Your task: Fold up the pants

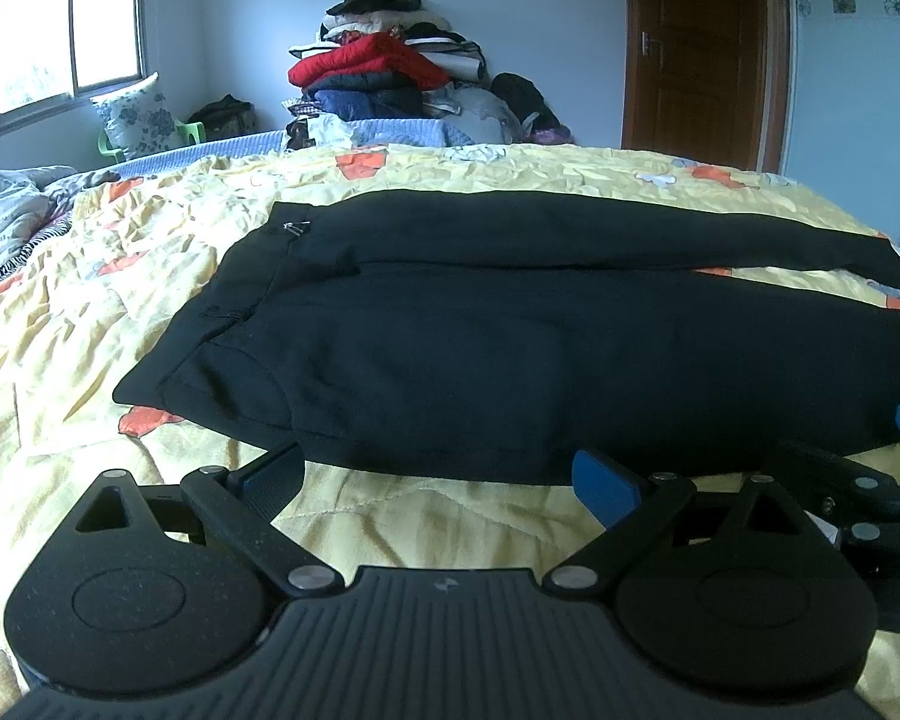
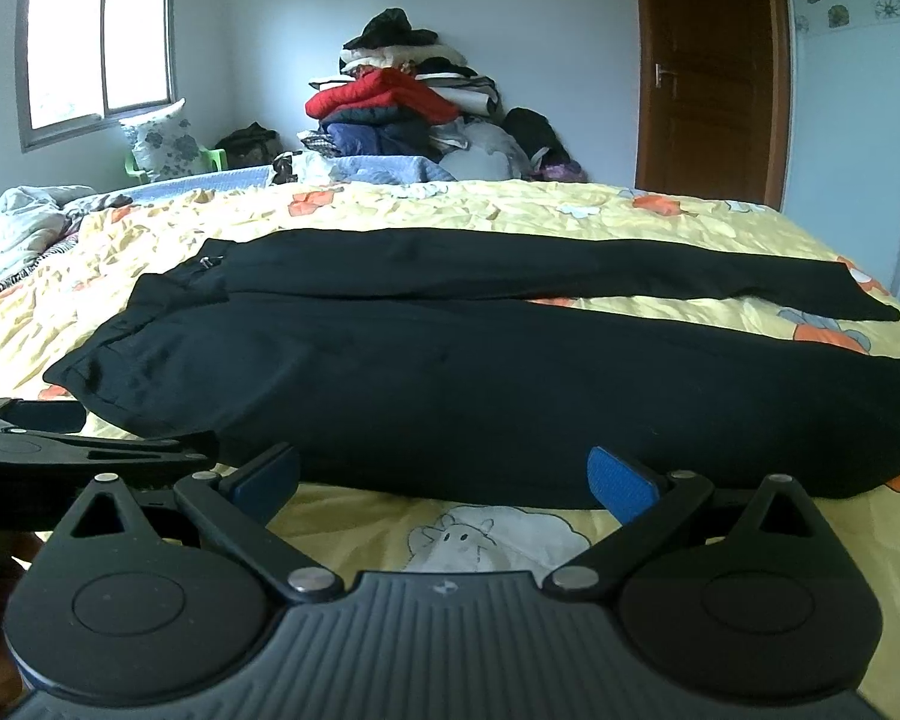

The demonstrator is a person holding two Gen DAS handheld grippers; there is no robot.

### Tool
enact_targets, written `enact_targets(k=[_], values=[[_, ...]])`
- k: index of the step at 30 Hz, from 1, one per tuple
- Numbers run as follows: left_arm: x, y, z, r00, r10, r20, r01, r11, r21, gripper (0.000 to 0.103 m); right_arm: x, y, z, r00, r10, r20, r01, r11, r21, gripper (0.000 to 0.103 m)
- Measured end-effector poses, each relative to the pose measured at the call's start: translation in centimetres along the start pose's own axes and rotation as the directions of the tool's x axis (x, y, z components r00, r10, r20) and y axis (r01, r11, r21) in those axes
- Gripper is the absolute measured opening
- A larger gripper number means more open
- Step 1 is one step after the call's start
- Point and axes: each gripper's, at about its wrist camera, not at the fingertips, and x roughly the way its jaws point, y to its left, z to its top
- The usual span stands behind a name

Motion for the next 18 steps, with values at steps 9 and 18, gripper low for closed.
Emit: enact_targets(k=[9,18], values=[[-0.12,0.12,-0.01,1.0,0.005,0.008,-0.005,1.0,0.004,0.098,-0.3,0.17,0.18,1.0,0.006,0.001,-0.006,1.0,-0.028,0.103],[-0.13,0.38,0.22,1.0,0.014,0.013,-0.014,1.0,0.005,0.098,-0.62,-0.01,0.89,0.998,0.039,0.05,-0.036,0.997,-0.065,0.103]])
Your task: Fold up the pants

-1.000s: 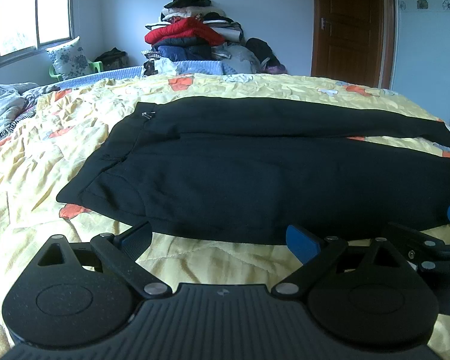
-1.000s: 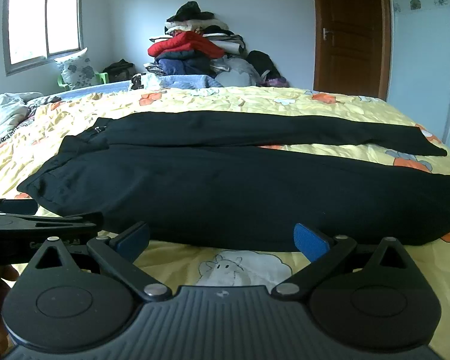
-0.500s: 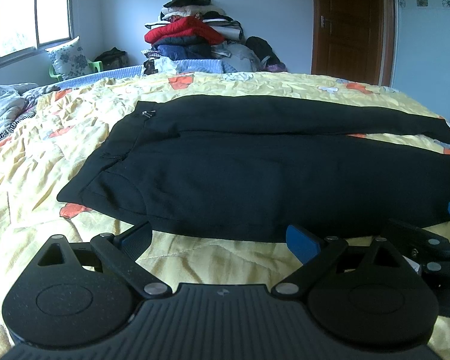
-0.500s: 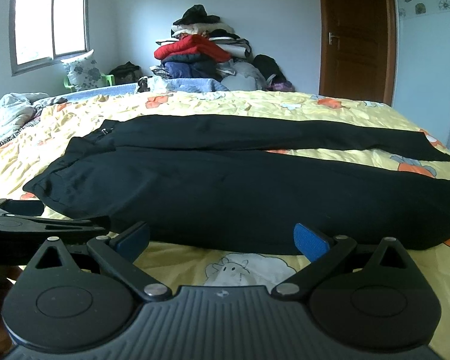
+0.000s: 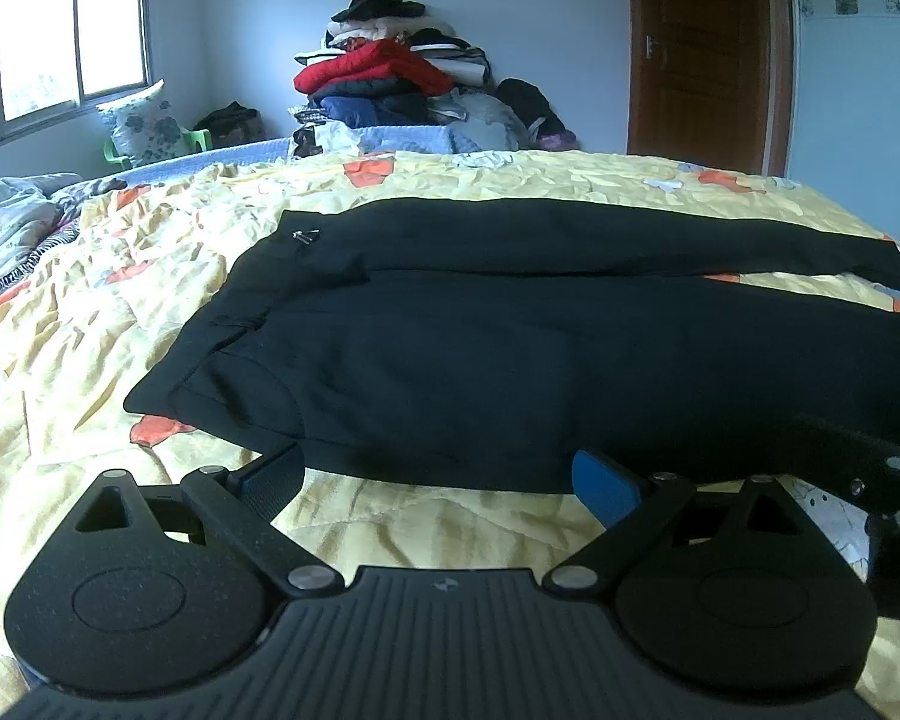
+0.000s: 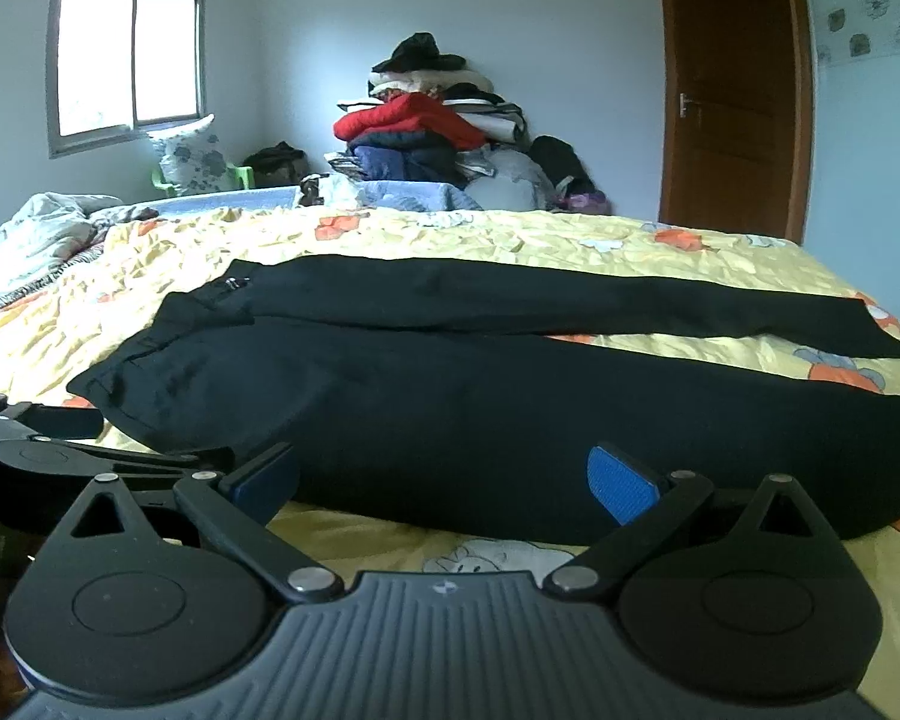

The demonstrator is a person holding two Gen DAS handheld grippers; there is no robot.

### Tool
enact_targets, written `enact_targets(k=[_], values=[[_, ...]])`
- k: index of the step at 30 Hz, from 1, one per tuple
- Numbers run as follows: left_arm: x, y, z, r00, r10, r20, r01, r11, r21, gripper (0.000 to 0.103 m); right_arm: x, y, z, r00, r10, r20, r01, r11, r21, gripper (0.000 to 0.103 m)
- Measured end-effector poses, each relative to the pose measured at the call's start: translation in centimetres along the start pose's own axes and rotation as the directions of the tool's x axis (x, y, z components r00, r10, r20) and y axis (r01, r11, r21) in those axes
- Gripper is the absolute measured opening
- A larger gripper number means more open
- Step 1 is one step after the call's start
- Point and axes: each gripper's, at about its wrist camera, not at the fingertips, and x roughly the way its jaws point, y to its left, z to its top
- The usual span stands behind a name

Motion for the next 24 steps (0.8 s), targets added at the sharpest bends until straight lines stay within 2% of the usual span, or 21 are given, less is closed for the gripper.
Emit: enact_targets(k=[4,10,14,20,22,24], values=[[0.1,-0.1,0.1,1.0,0.002,0.004,-0.002,1.0,0.009,0.098,0.1,-0.3,0.3,0.999,0.04,0.012,-0.04,0.999,0.016,0.103],[0.5,0.3,0.5,1.0,-0.001,-0.003,0.001,1.0,0.007,0.098,0.5,-0.1,1.3,0.996,0.084,0.009,-0.083,0.996,-0.02,0.103],[1.0,0.7,1.0,1.0,0.003,-0.01,-0.003,1.0,-0.006,0.098,1.4,-0.2,2.3,0.995,0.098,-0.03,-0.099,0.994,-0.036,0.103],[1.7,1.4,1.8,1.0,0.0,-0.014,0.0,1.0,-0.025,0.098,2.7,-0.1,3.7,0.989,0.143,-0.044,-0.146,0.986,-0.077,0.103],[1.8,1.6,2.0,1.0,-0.003,-0.012,0.002,1.0,-0.025,0.098,3.4,0.1,4.4,0.984,0.175,-0.031,-0.177,0.978,-0.114,0.103],[2.0,1.9,2.4,1.0,0.0,-0.002,0.0,1.0,-0.028,0.098,4.1,0.1,5.3,0.968,0.251,-0.004,-0.248,0.956,-0.158,0.103]])
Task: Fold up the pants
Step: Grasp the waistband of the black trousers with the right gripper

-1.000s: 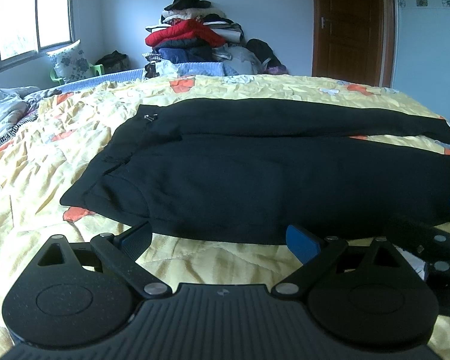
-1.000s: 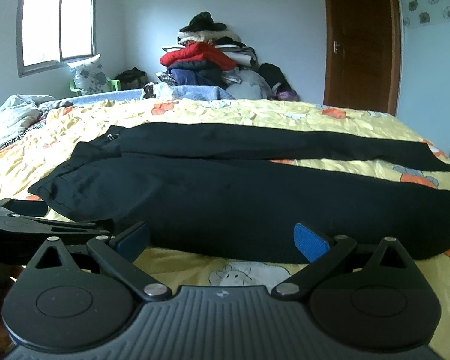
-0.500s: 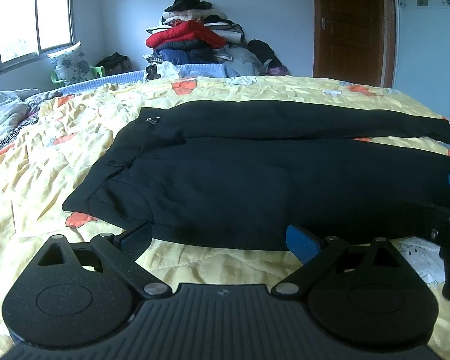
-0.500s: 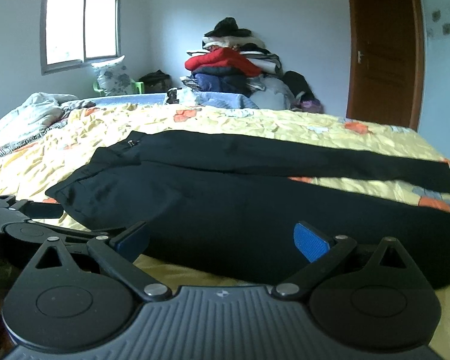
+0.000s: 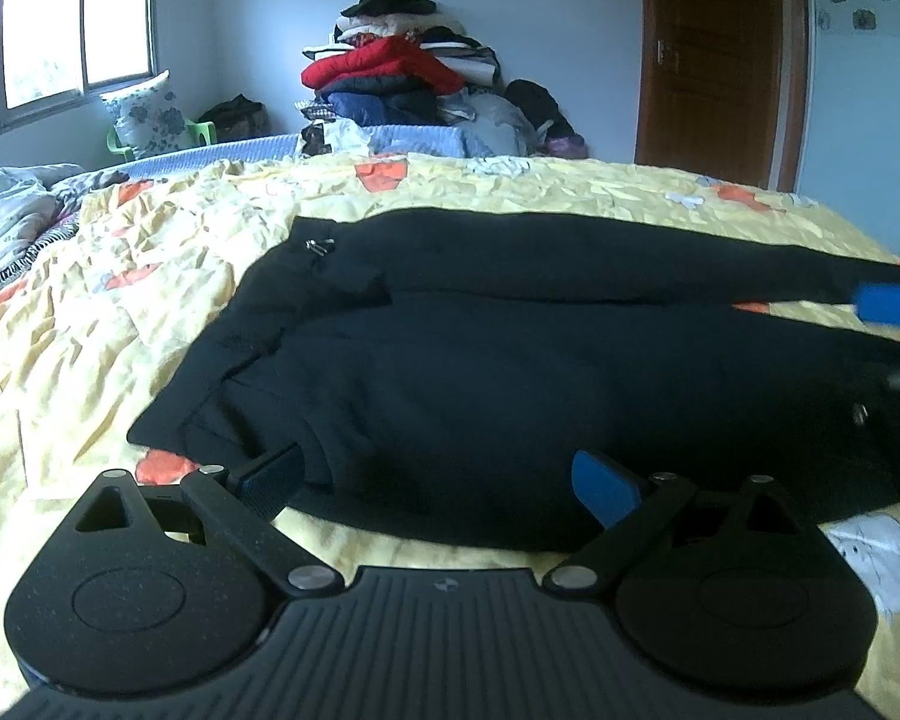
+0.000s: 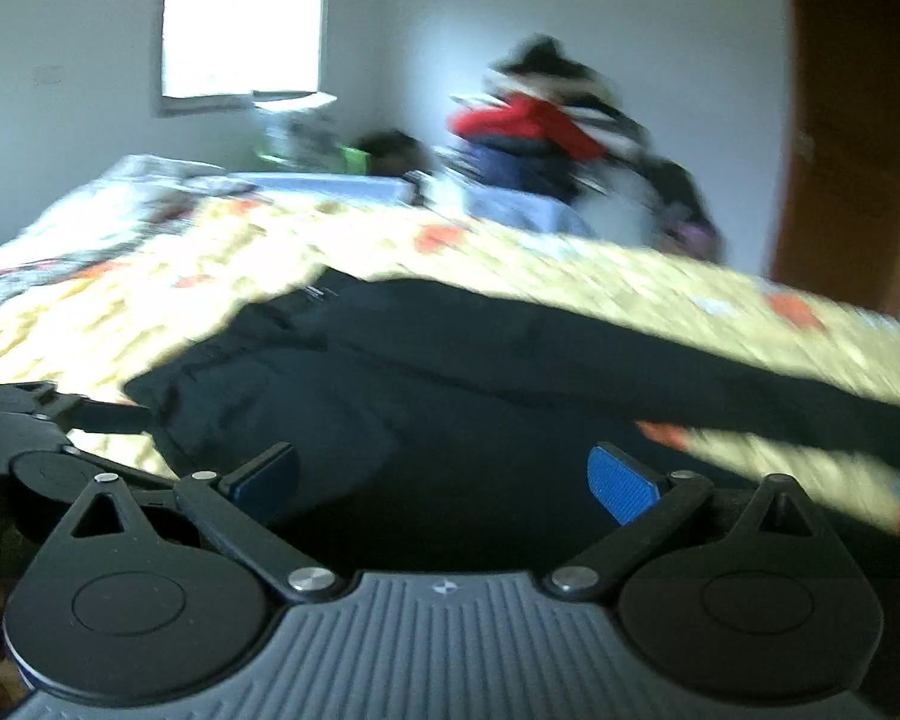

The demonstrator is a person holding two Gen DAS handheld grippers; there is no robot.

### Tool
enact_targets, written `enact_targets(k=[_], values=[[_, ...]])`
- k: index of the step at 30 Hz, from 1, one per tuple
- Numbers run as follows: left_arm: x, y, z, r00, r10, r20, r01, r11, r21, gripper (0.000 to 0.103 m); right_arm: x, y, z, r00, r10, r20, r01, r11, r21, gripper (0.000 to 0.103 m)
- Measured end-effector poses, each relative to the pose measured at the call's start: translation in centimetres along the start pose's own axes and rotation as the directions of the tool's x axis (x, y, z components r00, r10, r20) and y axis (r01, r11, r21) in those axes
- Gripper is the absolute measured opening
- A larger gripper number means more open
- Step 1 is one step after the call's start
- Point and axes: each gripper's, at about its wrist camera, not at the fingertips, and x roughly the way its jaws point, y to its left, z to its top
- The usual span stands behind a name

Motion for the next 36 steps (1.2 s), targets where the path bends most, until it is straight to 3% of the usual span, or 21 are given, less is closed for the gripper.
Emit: enact_targets(k=[2,6,10,15,21,25,31,32,34,35,36], values=[[0.2,0.3,0.4,1.0,0.008,0.011,-0.008,1.0,-0.005,0.098,1.1,-0.3,1.1,0.997,0.079,0.018,-0.078,0.995,-0.066,0.103],[0.8,1.2,1.2,0.999,0.024,0.022,-0.024,1.0,-0.011,0.098,5.0,-0.4,3.8,0.992,0.125,0.031,-0.114,0.963,-0.246,0.103],[1.7,2.0,2.0,1.0,0.024,0.012,-0.024,1.0,-0.015,0.098,10.4,-2.2,6.7,0.983,0.183,-0.016,-0.18,0.942,-0.282,0.103],[3.2,2.8,3.3,1.0,-0.008,-0.012,0.007,0.999,-0.037,0.098,19.1,-4.5,10.2,0.98,0.106,-0.171,-0.151,0.949,-0.278,0.103],[5.1,3.5,4.3,0.999,-0.001,-0.043,-0.001,0.998,-0.061,0.098,26.5,-7.1,11.6,0.946,0.207,-0.249,-0.27,0.929,-0.252,0.102],[6.0,3.9,4.9,0.998,-0.007,-0.056,0.003,0.998,-0.064,0.098,31.0,-7.8,12.2,0.902,0.291,-0.318,-0.358,0.917,-0.178,0.099],[7.3,4.3,5.9,0.998,0.003,-0.059,-0.007,0.998,-0.061,0.098,35.8,-7.4,13.1,0.863,0.327,-0.384,-0.416,0.893,-0.174,0.094],[7.5,4.4,6.0,0.998,0.007,-0.059,-0.011,0.998,-0.062,0.098,36.4,-7.5,13.2,0.857,0.336,-0.391,-0.424,0.891,-0.164,0.089],[7.9,4.5,6.3,0.998,0.009,-0.061,-0.013,0.998,-0.064,0.098,37.2,-7.8,13.3,0.834,0.365,-0.414,-0.45,0.884,-0.127,0.058],[8.3,4.6,6.6,0.998,0.006,-0.066,-0.011,0.998,-0.067,0.098,37.3,-7.9,13.3,0.829,0.377,-0.413,-0.459,0.881,-0.116,0.051],[8.7,4.8,6.9,0.997,0.0,-0.074,-0.005,0.997,-0.073,0.098,37.1,-7.8,13.3,0.829,0.384,-0.407,-0.466,0.876,-0.123,0.03]])
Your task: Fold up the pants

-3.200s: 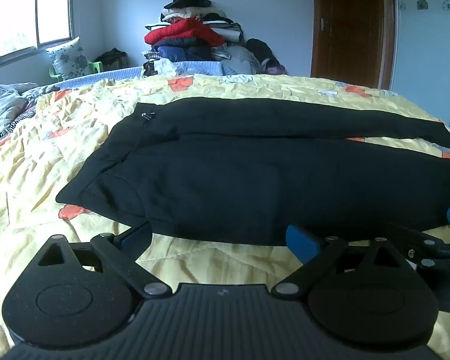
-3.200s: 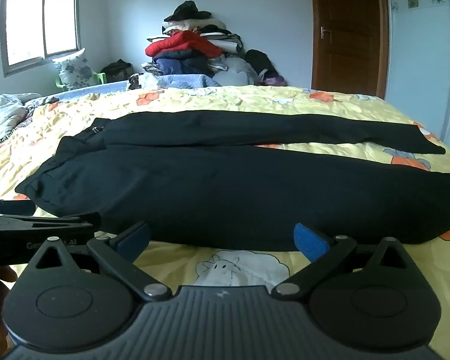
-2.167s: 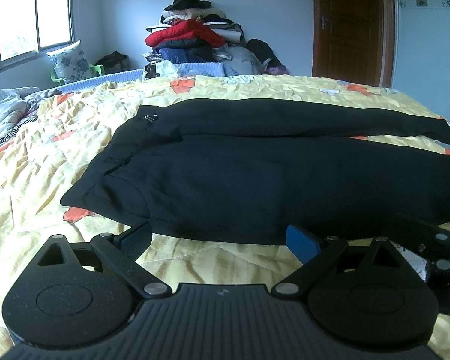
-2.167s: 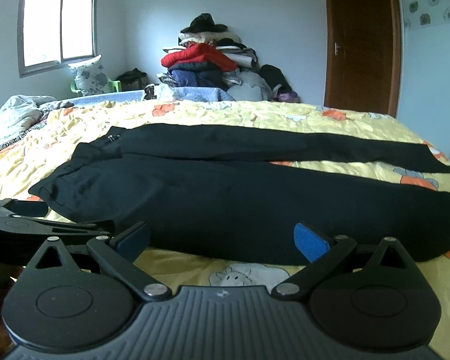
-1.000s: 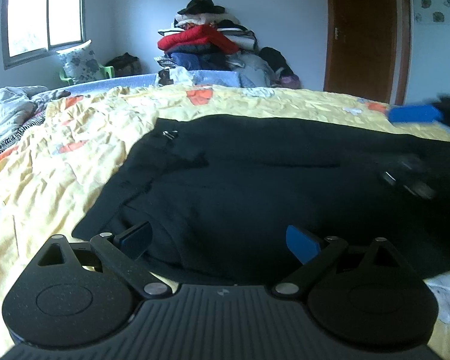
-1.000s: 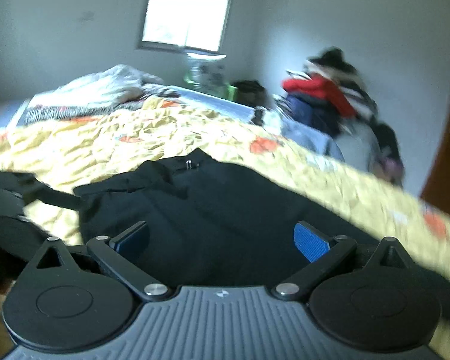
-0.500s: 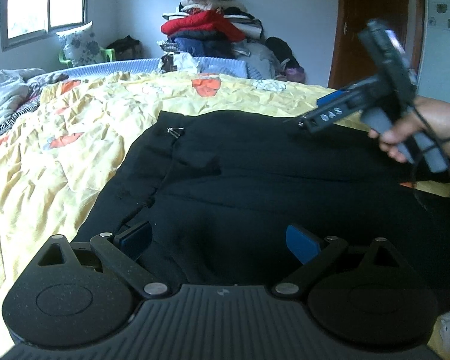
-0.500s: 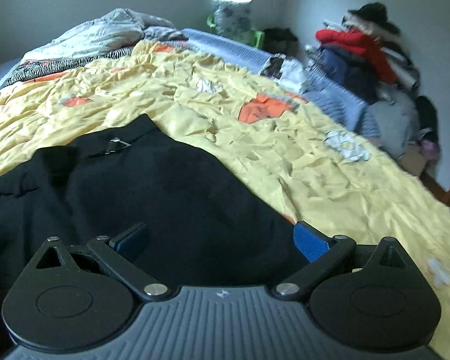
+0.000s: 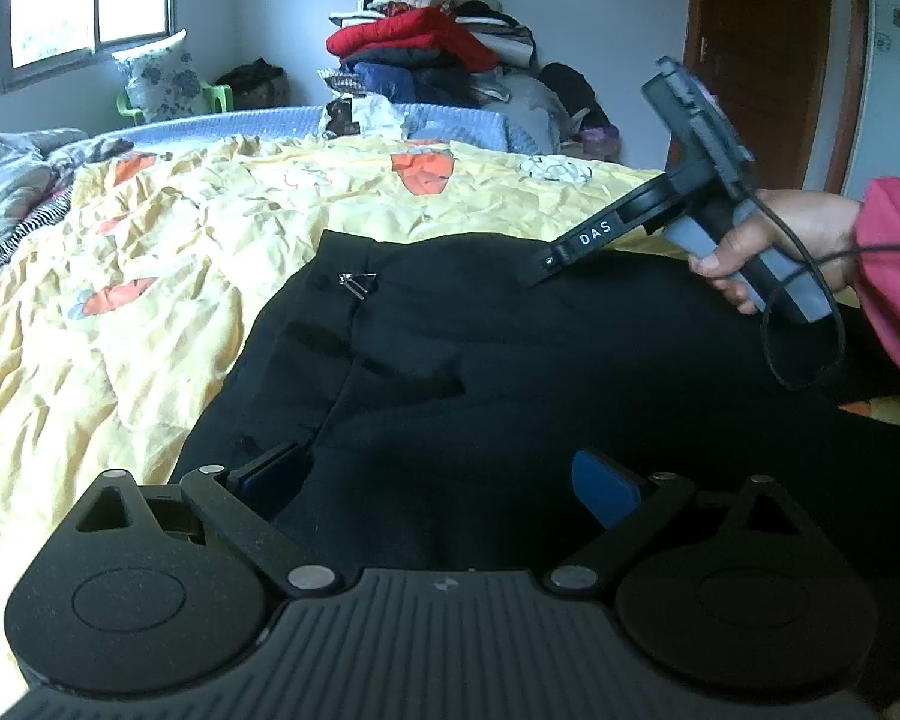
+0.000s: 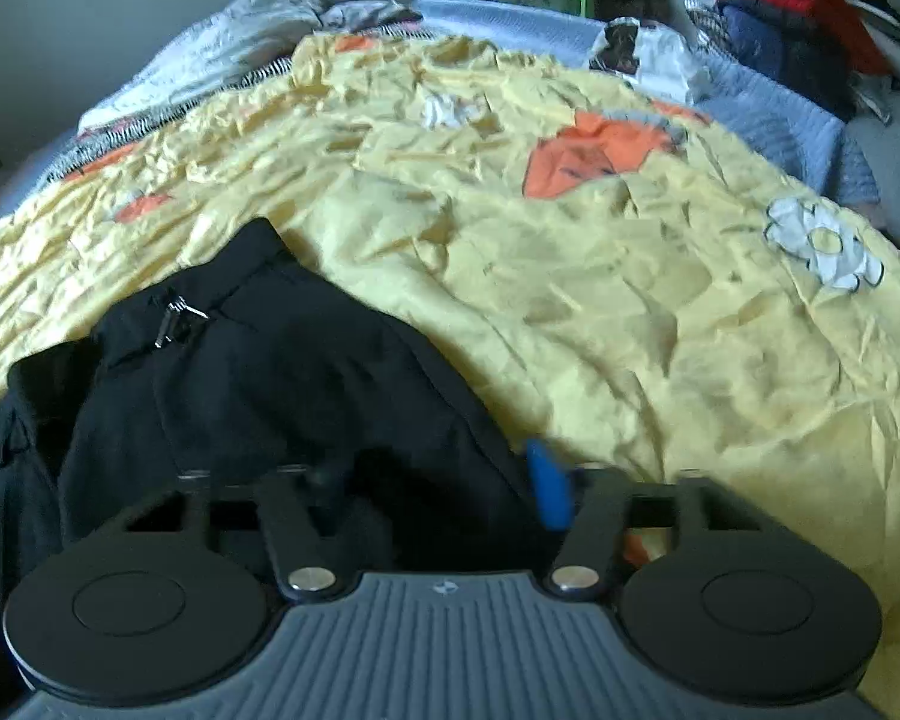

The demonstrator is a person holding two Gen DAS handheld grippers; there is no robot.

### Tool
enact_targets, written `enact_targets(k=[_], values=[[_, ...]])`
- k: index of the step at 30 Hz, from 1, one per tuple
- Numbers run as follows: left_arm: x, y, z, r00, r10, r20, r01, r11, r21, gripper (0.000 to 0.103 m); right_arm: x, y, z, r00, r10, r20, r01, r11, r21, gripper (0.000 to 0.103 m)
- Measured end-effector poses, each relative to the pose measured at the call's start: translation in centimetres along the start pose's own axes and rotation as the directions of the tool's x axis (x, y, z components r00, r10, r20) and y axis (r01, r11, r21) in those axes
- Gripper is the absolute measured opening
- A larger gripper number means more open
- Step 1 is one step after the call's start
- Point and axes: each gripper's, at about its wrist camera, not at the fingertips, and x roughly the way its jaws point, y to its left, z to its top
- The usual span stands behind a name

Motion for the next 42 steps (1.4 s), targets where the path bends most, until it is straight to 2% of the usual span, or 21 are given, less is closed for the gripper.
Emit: enact_targets(k=[1,3,5,7,10,11,13,15,20,22,23,24,25,26,28,31,36,42], values=[[0.4,0.2,0.4,1.0,-0.004,-0.005,0.004,1.0,-0.009,0.098,-0.3,0.4,-0.1,1.0,-0.001,0.006,0.001,1.0,-0.022,0.017],[1.0,0.7,1.3,1.0,-0.011,-0.004,0.011,0.999,-0.04,0.098,-0.9,1.3,-0.2,0.999,-0.042,0.019,0.043,0.997,-0.064,0.009],[1.8,1.4,2.6,1.0,-0.019,0.007,0.019,0.997,-0.074,0.098,-2.0,2.7,-0.6,0.994,-0.089,0.058,0.095,0.988,-0.124,0.007],[2.6,2.3,4.1,0.999,-0.031,0.015,0.033,0.992,-0.121,0.098,-3.3,5.0,-1.2,0.983,-0.149,0.109,0.169,0.962,-0.214,0.007],[3.7,4.5,6.4,0.997,-0.066,0.033,0.072,0.961,-0.266,0.097,-5.3,9.1,-2.6,0.961,-0.205,0.187,0.261,0.896,-0.359,0.007],[4.0,5.5,7.1,0.995,-0.09,0.042,0.099,0.935,-0.34,0.098,-5.8,10.3,-3.0,0.955,-0.214,0.204,0.281,0.875,-0.394,0.007],[5.1,7.5,8.2,0.985,-0.162,0.066,0.173,0.856,-0.487,0.098,-6.9,12.7,-4.1,0.946,-0.218,0.239,0.309,0.827,-0.469,0.007],[6.7,8.9,9.3,0.971,-0.231,0.06,0.221,0.778,-0.588,0.098,-7.6,14.6,-5.2,0.942,-0.22,0.254,0.325,0.789,-0.522,0.007],[10.8,10.4,10.5,0.933,-0.36,0.013,0.263,0.655,-0.709,0.095,-8.1,17.8,-7.4,0.935,-0.23,0.272,0.353,0.698,-0.623,0.007],[11.7,10.7,10.3,0.916,-0.401,0.015,0.281,0.614,-0.738,0.086,-8.1,18.6,-8.1,0.936,-0.233,0.264,0.351,0.677,-0.647,0.007],[12.0,10.9,10.2,0.912,-0.41,0.003,0.274,0.603,-0.749,0.057,-8.0,18.8,-8.3,0.933,-0.24,0.27,0.36,0.664,-0.655,0.007],[12.1,10.8,9.9,0.912,-0.409,-0.029,0.25,0.61,-0.752,0.023,-7.9,18.9,-8.4,0.931,-0.248,0.268,0.365,0.659,-0.657,0.007],[12.1,10.7,9.6,0.918,-0.392,-0.06,0.22,0.629,-0.746,0.014,-7.6,18.8,-8.4,0.931,-0.257,0.258,0.364,0.664,-0.653,0.007],[11.6,10.7,9.1,0.924,-0.377,-0.065,0.207,0.635,-0.744,0.005,-7.5,18.8,-8.5,0.929,-0.265,0.26,0.371,0.661,-0.652,0.007],[9.9,10.9,8.0,0.934,-0.357,-0.027,0.224,0.64,-0.735,0.004,-7.4,19.0,-8.5,0.923,-0.277,0.267,0.384,0.667,-0.638,0.007],[6.3,10.9,6.3,0.942,-0.335,0.016,0.252,0.675,-0.693,0.004,-8.1,19.5,-8.7,0.93,-0.257,0.264,0.367,0.701,-0.612,0.007],[1.6,11.8,3.0,0.932,-0.363,0.015,0.279,0.689,-0.669,0.004,-10.0,22.0,-10.1,0.944,-0.218,0.246,0.325,0.732,-0.599,0.007],[-1.5,12.5,-0.8,0.924,-0.381,-0.03,0.269,0.705,-0.656,0.005,-11.1,25.6,-12.6,0.97,-0.151,0.19,0.236,0.767,-0.597,0.007]])
